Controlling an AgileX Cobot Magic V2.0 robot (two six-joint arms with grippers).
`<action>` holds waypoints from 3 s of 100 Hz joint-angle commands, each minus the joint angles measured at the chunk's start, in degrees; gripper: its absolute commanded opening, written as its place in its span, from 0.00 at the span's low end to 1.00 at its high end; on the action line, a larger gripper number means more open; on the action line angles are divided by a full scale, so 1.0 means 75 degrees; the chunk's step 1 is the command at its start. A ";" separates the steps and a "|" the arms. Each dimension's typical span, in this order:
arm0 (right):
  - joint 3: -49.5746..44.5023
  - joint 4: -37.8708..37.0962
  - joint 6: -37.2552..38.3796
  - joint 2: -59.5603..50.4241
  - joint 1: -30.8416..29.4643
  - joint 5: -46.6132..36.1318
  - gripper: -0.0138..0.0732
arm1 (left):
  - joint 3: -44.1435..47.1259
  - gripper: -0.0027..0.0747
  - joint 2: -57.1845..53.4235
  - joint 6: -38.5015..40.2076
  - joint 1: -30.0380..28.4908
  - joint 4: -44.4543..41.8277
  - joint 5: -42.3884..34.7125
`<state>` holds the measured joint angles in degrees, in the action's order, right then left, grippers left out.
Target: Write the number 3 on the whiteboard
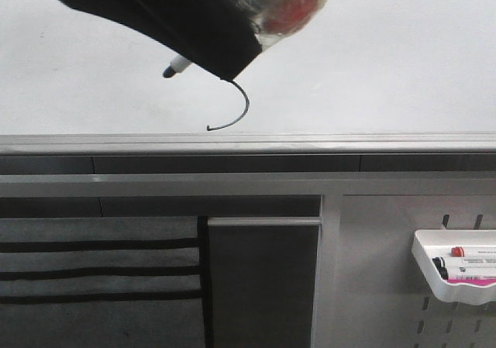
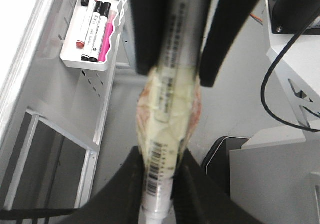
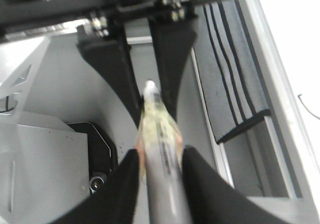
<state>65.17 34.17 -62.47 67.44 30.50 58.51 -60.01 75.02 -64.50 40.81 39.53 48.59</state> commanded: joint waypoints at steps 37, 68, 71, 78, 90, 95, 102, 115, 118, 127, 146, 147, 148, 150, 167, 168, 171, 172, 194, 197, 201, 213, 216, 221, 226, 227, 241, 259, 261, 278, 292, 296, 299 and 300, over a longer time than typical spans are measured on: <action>0.0474 -0.1509 0.2751 -0.1583 -0.1819 -0.0154 0.60 | -0.0222 0.13 -0.0456 0.1668 -0.1167 -0.0863 -0.1842; -0.0218 -0.1578 0.3011 -0.2162 -0.2929 -0.0239 0.60 | 0.0795 0.06 -0.0226 0.2848 -0.3148 -0.0550 -0.4926; -0.0272 -0.1561 0.3029 -0.2162 -0.2929 -0.0239 0.60 | 0.0865 0.06 -0.0180 0.2848 -0.3243 -0.0521 -0.5015; -0.0404 -0.1561 0.3043 -0.2162 -0.2929 -0.0276 0.60 | 0.0986 0.04 -0.0074 0.2848 -0.3440 -0.0492 -0.5215; -0.0531 -0.1561 0.3041 -0.2162 -0.2929 -0.0342 0.60 | 0.1081 0.02 0.0198 0.2860 -0.3774 -0.0386 -0.5580; -0.0541 -0.1561 0.3041 -0.2162 -0.2929 -0.0328 0.60 | 0.1081 0.02 0.0332 0.2860 -0.3898 -0.0159 -0.5580; -0.0541 -0.1561 0.3041 -0.2162 -0.2929 -0.0328 0.60 | 0.1081 0.02 0.0466 0.2860 -0.4000 -0.0125 -0.5544; -0.0541 -0.1561 0.3041 -0.2162 -0.2929 -0.0328 0.60 | 0.1081 0.02 0.0616 0.2860 -0.4000 -0.0125 -0.5558; -0.0541 -0.1546 0.3041 -0.2162 -0.2929 -0.0328 0.60 | 0.1081 0.02 0.0647 0.2860 -0.4000 -0.0125 -0.5558; -0.0541 -0.1546 0.3041 -0.2162 -0.2929 -0.0328 0.60 | 0.1081 0.02 0.0738 0.2860 -0.4000 -0.0125 -0.5542; -0.0541 -0.1546 0.3041 -0.2162 -0.2929 -0.0328 0.60 | 0.1081 0.13 0.0851 0.2860 -0.4000 -0.0125 -0.5465; -0.0541 -0.1546 0.3041 -0.2162 -0.2929 -0.0328 0.60 | 0.1081 0.15 0.0851 0.2860 -0.4000 -0.0125 -0.5465; -0.0541 -0.1546 0.3041 -0.2162 -0.2929 -0.0328 0.60 | 0.1081 0.16 0.0851 0.2860 -0.4000 -0.0125 -0.5465; -0.0541 -0.1546 0.3041 -0.2162 -0.2929 -0.0328 0.60 | 0.1081 0.20 0.0837 0.2860 -0.4000 -0.0125 -0.5465; -0.0541 -0.1546 0.3245 -0.2162 -0.2929 -0.0396 0.60 | 0.1081 0.49 0.0765 0.2860 -0.4000 -0.0138 -0.5381; -0.0541 -0.1546 0.3275 -0.2162 -0.2929 -0.0397 0.60 | 0.1081 0.50 0.0730 0.2860 -0.4000 -0.0138 -0.5364; -0.0524 -0.1579 0.3551 -0.2178 -0.2929 -0.0416 0.60 | 0.1081 0.52 0.0656 0.2860 -0.4000 -0.0156 -0.5286; -0.0521 -0.1579 0.3614 -0.2174 -0.2929 -0.0416 0.60 | 0.1081 0.53 0.0638 0.2860 -0.4000 -0.0178 -0.5237; -0.0395 -0.3006 0.6286 -0.2473 -0.2938 -0.0286 0.60 | 0.1067 0.54 -0.0740 0.3088 -0.4378 -0.0984 -0.3626; -0.0395 -0.3246 0.6822 -0.2540 -0.2938 -0.0286 0.60 | 0.1067 0.54 -0.0973 0.3333 -0.4453 -0.1237 -0.3319; -0.0435 -0.3539 0.7303 -0.2657 -0.2938 -0.0320 0.60 | 0.1067 0.54 -0.1325 0.3839 -0.4549 -0.1761 -0.3038; -0.0976 -0.3636 0.7981 -0.3191 -0.2938 -0.1187 0.60 | 0.1084 0.54 -0.2303 0.5677 -0.4750 -0.3442 -0.2227; -0.1191 -0.3616 0.7993 -0.3341 -0.2938 -0.1505 0.60 | 0.1125 0.54 -0.2521 0.5926 -0.4797 -0.3713 -0.2130; -0.1599 -0.3609 0.7993 -0.3604 -0.2938 -0.2078 0.60 | 0.1276 0.53 -0.2898 0.6032 -0.4860 -0.3792 -0.2162; -0.2038 -0.3609 0.7993 -0.3859 -0.2938 -0.2621 0.60 | 0.1515 0.53 -0.3342 0.6032 -0.4899 -0.3734 -0.2393; -0.2164 -0.3609 0.7993 -0.3927 -0.2938 -0.2775 0.60 | 0.1599 0.53 -0.3393 0.6032 -0.4914 -0.3719 -0.2441; -0.3287 -0.3646 0.7977 -0.4513 -0.2938 -0.3884 0.54 | 0.2727 0.53 -0.4426 0.6048 -0.4912 -0.3009 -0.3670; -0.4280 -0.3680 0.7765 -0.5096 -0.2938 -0.4709 0.23 | 0.4237 0.43 -0.5475 0.6048 -0.4912 -0.2712 -0.5077; -0.4340 -0.3680 0.7765 -0.5152 -0.2938 -0.4763 0.19 | 0.4388 0.38 -0.5539 0.6048 -0.4912 -0.2693 -0.5196; -0.4800 -0.3693 0.7765 -0.5343 -0.2938 -0.5047 0.08 | 0.5178 0.01 -0.5957 0.6048 -0.4912 -0.2296 -0.6071; -0.5065 -0.3693 0.7765 -0.5343 -0.2938 -0.4848 0.08 | 0.5215 0.01 -0.5957 0.6048 -0.4912 -0.1841 -0.6171; -0.5080 -0.3693 0.7765 -0.5327 -0.2938 -0.4797 0.08 | 0.5215 0.01 -0.5957 0.6048 -0.4912 -0.1818 -0.6171; -0.5080 -0.3693 0.7765 -0.5326 -0.2938 -0.4736 0.08 | 0.5215 0.01 -0.5957 0.6048 -0.4912 -0.1798 -0.6171; -0.5080 -0.3693 0.7765 -0.5326 -0.2938 -0.4726 0.08 | 0.5215 0.01 -0.5957 0.6048 -0.4912 -0.1798 -0.6160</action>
<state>25.77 6.87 -3.51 27.20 8.83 26.31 -19.53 30.39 -19.69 4.06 24.28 7.16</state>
